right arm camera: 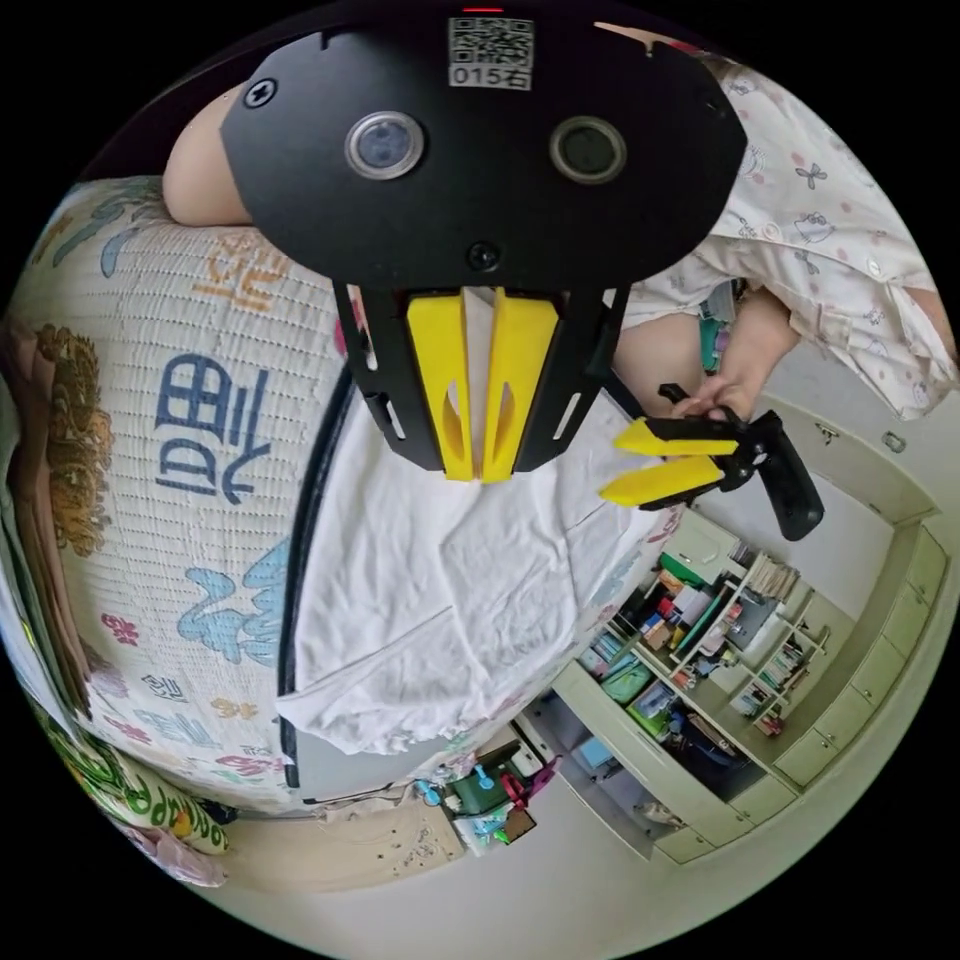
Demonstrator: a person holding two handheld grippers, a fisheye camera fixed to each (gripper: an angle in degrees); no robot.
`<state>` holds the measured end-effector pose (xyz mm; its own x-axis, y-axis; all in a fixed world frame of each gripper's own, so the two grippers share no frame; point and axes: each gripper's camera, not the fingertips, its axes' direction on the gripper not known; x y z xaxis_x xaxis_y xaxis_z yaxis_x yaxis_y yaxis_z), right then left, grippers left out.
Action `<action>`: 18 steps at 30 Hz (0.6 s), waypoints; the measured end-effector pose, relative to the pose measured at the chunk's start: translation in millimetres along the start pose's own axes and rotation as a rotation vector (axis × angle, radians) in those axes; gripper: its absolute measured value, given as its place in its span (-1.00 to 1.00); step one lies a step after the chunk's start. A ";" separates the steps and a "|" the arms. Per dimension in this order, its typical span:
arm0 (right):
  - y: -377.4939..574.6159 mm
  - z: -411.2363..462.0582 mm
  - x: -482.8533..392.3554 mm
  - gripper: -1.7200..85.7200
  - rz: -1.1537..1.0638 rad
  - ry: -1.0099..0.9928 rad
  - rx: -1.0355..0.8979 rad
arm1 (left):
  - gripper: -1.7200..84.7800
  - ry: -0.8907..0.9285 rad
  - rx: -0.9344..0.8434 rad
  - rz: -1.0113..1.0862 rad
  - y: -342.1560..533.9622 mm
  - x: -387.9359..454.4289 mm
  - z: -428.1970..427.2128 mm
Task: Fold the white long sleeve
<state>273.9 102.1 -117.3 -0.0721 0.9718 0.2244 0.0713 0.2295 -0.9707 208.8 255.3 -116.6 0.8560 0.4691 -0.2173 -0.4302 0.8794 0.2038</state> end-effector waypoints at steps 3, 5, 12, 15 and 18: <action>-12.8 -3.8 -3.4 -0.94 -0.023 -0.139 0.050 | -0.69 -0.062 0.061 -0.005 -3.0 18.5 -22.5; -25.3 -0.5 -13.5 -0.95 -0.069 -0.164 0.064 | -0.67 -0.102 0.085 -0.035 -2.7 24.2 -41.7; -44.5 35.7 -34.6 -0.95 -0.209 -0.247 0.005 | -0.64 -0.158 0.177 -0.201 25.8 11.4 -101.5; -42.8 52.8 -37.7 -0.94 -0.253 -0.270 -0.026 | -0.68 -0.160 0.229 -0.280 51.8 -2.8 -126.7; -36.6 65.5 -36.6 -0.94 -0.293 -0.264 -0.036 | -0.80 -0.159 0.244 -0.335 78.9 -17.4 -147.8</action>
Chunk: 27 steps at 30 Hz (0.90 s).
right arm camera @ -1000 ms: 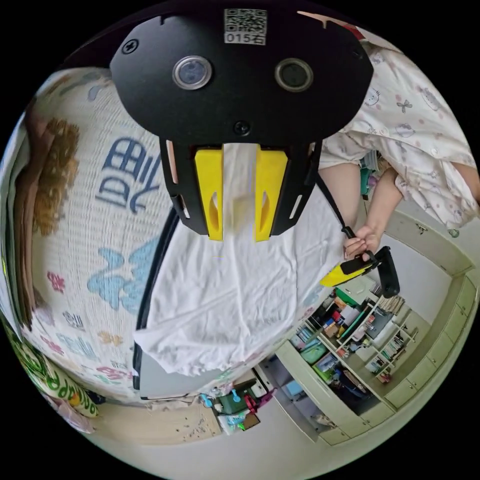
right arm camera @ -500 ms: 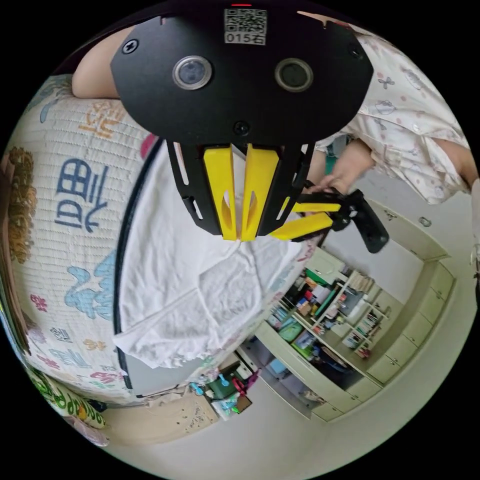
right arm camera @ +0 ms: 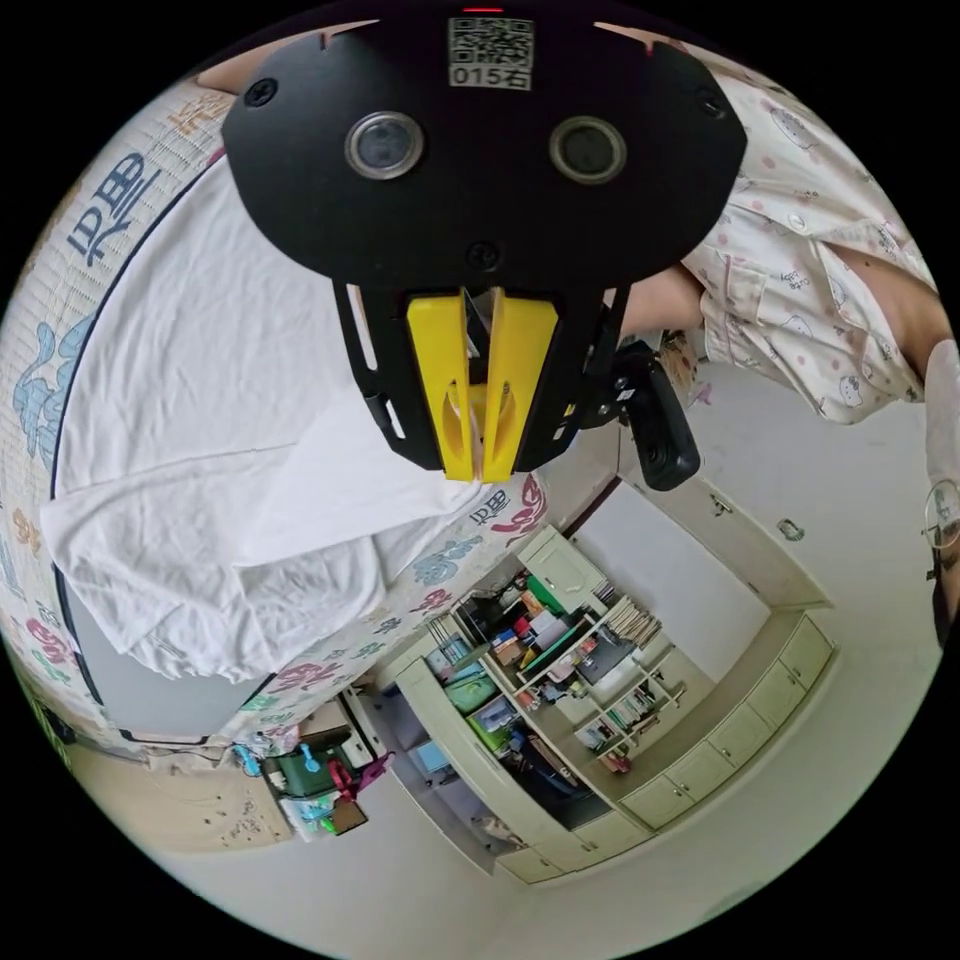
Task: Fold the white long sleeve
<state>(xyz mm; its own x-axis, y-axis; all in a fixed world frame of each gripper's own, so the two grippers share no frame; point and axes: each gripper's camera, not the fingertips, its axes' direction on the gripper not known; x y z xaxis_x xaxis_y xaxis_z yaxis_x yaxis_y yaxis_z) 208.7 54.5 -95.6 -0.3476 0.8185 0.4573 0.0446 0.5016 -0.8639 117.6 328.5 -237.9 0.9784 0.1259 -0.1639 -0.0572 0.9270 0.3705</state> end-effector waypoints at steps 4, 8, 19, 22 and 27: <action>17.5 8.9 3.2 -0.92 -0.080 0.050 0.049 | -0.93 -0.056 0.047 -0.023 25.4 -44.5 -53.9; 25.6 36.6 11.0 -0.86 -0.119 0.114 0.012 | -0.95 -0.144 0.104 -0.206 62.5 -131.6 -125.0; 38.9 212.3 -12.5 -0.72 -0.546 0.405 -0.408 | -0.96 -0.181 0.041 -0.426 170.3 -239.7 -165.5; 35.6 236.6 -0.4 -0.75 -0.519 0.421 -0.471 | -0.96 -0.142 0.056 -0.452 195.1 -253.0 -167.8; 23.2 245.7 13.2 -0.84 -0.447 0.419 -0.485 | -0.96 0.177 0.343 -0.764 279.2 -318.2 -190.0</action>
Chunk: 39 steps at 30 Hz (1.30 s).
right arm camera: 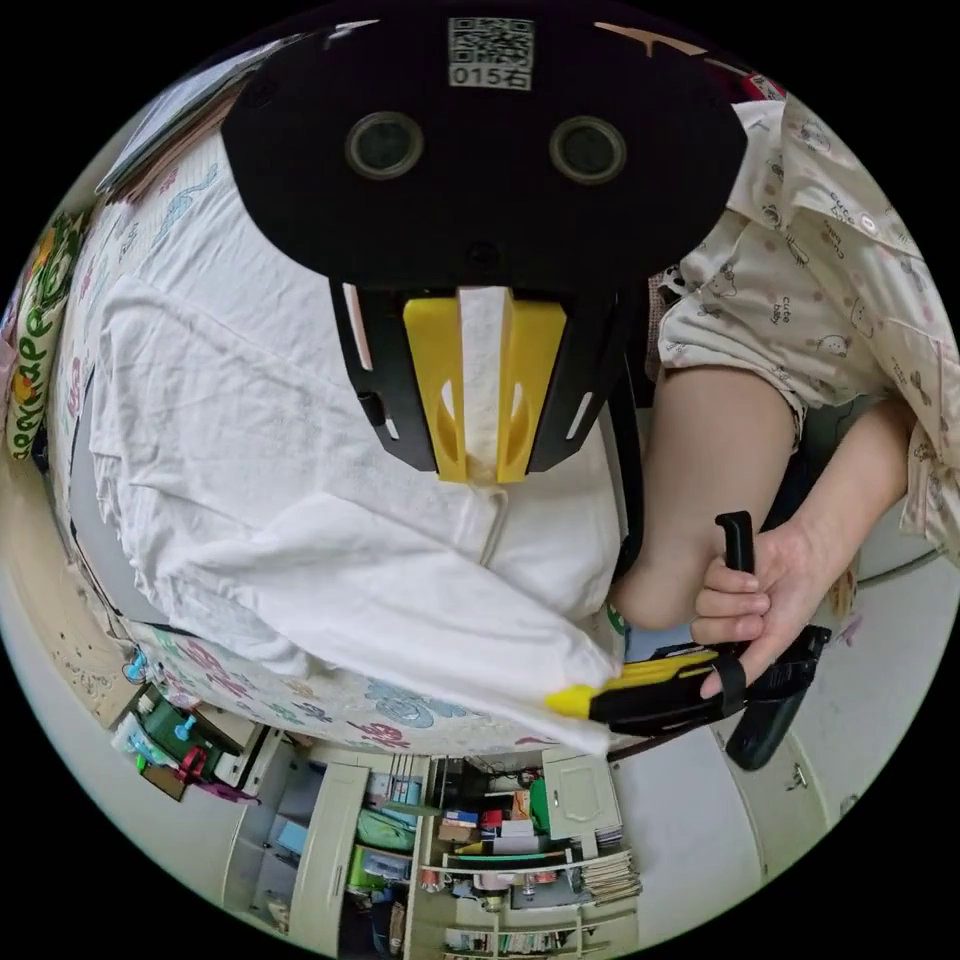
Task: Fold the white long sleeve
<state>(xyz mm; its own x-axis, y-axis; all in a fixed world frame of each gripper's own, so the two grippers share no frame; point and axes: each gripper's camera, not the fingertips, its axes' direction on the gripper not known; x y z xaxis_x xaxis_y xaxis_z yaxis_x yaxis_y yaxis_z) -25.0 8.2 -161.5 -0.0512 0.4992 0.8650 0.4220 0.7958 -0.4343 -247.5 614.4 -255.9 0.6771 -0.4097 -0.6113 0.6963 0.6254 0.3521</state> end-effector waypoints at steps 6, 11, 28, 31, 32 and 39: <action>19.6 -21.4 40.7 -0.86 0.242 -0.134 0.118 | -0.96 -0.142 -0.040 0.023 31.5 -26.5 -3.8; 41.8 -19.5 70.6 -0.85 0.414 -0.299 0.218 | -0.95 -0.120 -0.059 0.025 60.5 -45.8 9.2; -77.7 -8.7 -62.9 -0.63 0.150 0.247 0.064 | -0.95 -0.106 -0.093 0.044 128.5 -71.0 40.5; -98.3 -7.3 -76.0 -0.69 0.090 0.340 0.021 | -0.95 -0.105 -0.093 0.041 138.2 -72.0 43.9; -104.6 -4.0 -75.5 -0.74 0.073 0.358 -0.015 | -0.95 -0.104 -0.095 0.039 141.4 -72.1 45.8; -99.1 -68.7 3.1 -0.93 0.297 -0.036 0.051 | -0.96 -0.090 -0.176 0.201 122.1 -27.6 70.3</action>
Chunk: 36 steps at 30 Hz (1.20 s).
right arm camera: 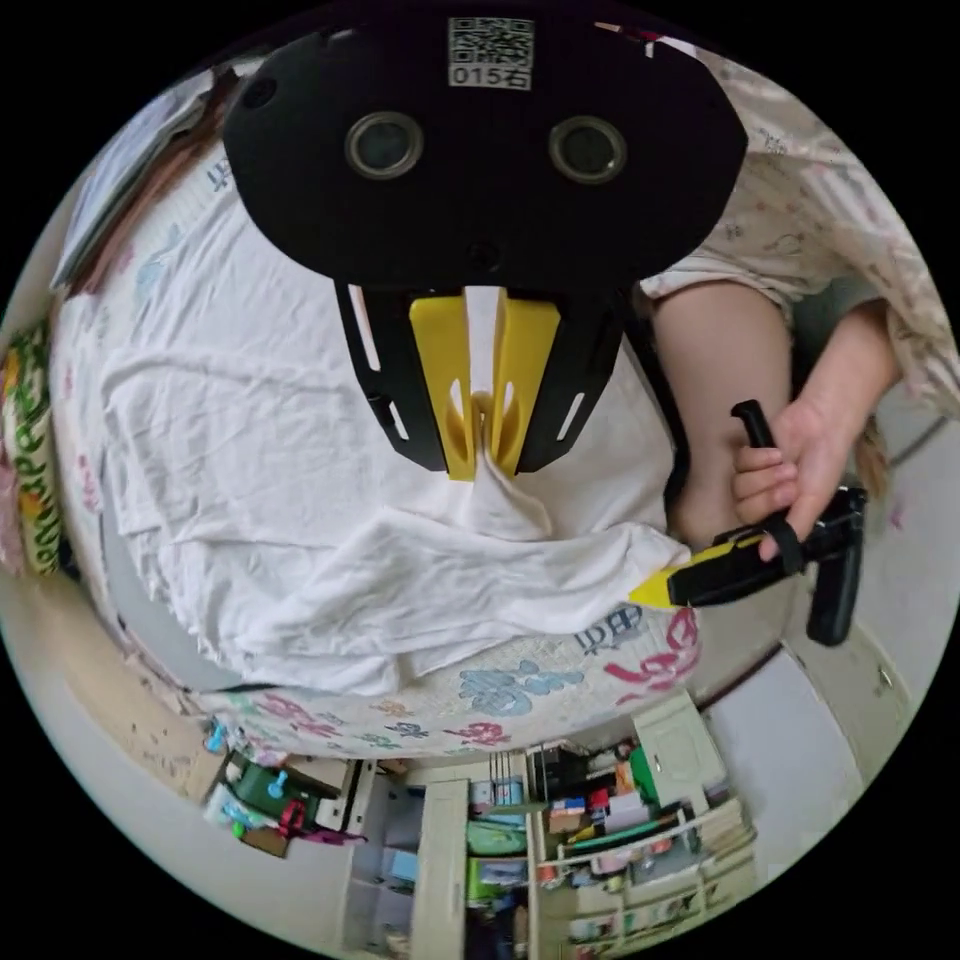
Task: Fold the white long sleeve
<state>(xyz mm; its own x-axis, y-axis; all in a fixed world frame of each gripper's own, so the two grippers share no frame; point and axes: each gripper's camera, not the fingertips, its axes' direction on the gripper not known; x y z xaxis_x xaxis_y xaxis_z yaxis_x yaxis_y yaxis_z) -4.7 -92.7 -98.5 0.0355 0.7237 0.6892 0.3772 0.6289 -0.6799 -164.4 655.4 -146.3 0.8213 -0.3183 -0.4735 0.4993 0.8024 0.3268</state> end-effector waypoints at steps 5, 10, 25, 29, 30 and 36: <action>25.5 -199.7 177.2 -0.96 0.322 0.258 0.164 | -0.94 -0.190 0.048 0.280 -218.4 38.1 -52.4; 103.7 -380.1 333.3 -0.85 0.816 0.863 0.208 | -0.85 -0.736 0.268 0.154 -375.1 -2.0 -112.0; 308.3 -323.8 189.7 -0.66 0.734 -0.226 0.280 | -0.68 -0.109 -0.331 0.104 -22.9 -33.2 62.4; 327.2 -333.1 166.3 -0.65 0.752 -0.272 0.200 | -0.68 -0.081 -0.497 0.159 14.9 -34.9 96.6; 328.7 -333.9 164.1 -0.65 0.755 -0.286 0.188 | -0.68 -0.093 -0.503 0.159 18.8 -37.2 101.0; 337.4 -357.2 140.7 -0.64 0.767 -0.280 0.139 | -0.68 -0.109 -0.459 0.094 39.0 -69.2 131.6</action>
<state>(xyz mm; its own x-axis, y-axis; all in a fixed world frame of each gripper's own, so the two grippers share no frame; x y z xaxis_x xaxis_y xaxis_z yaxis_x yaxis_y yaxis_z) 458.1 119.8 -141.4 -0.0024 0.9985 -0.0540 0.2232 -0.0521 -0.9734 -165.5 642.3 6.9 0.8934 -0.2654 -0.3625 0.2686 0.9623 -0.0428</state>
